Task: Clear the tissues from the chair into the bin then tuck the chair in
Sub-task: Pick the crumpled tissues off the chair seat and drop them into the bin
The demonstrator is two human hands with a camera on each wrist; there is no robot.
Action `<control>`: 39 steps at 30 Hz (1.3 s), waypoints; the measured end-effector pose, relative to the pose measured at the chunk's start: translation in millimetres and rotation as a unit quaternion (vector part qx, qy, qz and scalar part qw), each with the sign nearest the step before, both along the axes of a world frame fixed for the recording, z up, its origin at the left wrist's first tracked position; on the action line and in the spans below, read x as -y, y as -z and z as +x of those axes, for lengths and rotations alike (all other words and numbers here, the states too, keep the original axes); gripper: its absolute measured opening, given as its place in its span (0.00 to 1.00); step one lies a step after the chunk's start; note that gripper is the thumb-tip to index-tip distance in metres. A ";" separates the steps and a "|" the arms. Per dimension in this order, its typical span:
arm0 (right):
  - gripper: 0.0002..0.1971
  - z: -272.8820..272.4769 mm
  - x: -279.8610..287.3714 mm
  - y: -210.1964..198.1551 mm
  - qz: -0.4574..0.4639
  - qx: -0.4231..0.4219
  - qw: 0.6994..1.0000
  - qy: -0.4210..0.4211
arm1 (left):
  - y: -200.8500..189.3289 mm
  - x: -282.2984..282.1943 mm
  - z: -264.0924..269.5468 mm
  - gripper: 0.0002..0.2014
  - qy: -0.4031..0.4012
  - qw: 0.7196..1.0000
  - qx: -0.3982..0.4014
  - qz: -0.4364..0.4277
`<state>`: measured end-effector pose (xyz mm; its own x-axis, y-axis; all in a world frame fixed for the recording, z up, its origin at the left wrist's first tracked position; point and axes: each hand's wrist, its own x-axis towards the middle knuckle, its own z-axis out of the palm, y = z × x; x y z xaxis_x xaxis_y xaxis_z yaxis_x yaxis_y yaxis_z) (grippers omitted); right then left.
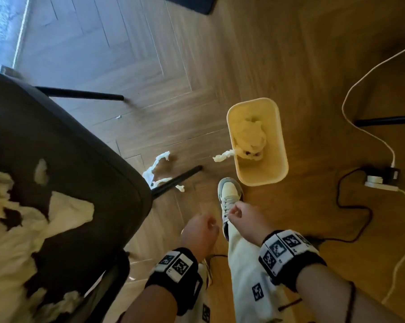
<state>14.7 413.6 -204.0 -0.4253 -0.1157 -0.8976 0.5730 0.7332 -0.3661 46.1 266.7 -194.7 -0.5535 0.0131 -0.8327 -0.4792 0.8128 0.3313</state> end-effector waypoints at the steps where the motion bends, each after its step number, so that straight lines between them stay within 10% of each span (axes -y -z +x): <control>1: 0.09 2.3 3.5 1.2 0.000 -0.002 1.000 -0.020 | 7.2 10.3 7.9 0.05 0.006 1.000 0.006 -0.019; 10: 0.10 -46.8 19.0 40.1 -0.081 -0.174 0.960 -0.206 | 151.4 93.3 34.4 0.17 -0.098 0.976 0.020 -0.191; 19: 0.06 -88.2 6.8 101.4 -0.162 -0.329 0.920 -0.139 | 310.5 167.5 22.2 0.34 -0.186 0.932 -0.015 -0.311; 26: 0.07 -89.3 2.8 124.3 -0.179 -0.353 0.906 -0.151 | 359.3 194.4 20.8 0.20 -0.210 0.911 -0.108 -0.337; 34: 0.09 -70.6 4.2 89.1 -0.152 -0.286 0.936 -0.140 | 215.3 73.5 5.9 0.04 -0.173 0.978 -0.109 -0.044; 39: 0.32 -72.1 -12.1 43.7 -0.174 -0.029 0.980 -0.096 | 55.4 -4.0 -31.0 0.05 -0.112 0.950 -0.160 0.244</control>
<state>-57.4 425.7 -247.7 -0.4147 -0.4936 -0.7644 0.4074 0.6505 -0.6410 15.1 270.7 -250.1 -0.8118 0.2062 -0.5463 -0.4337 0.4135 0.8005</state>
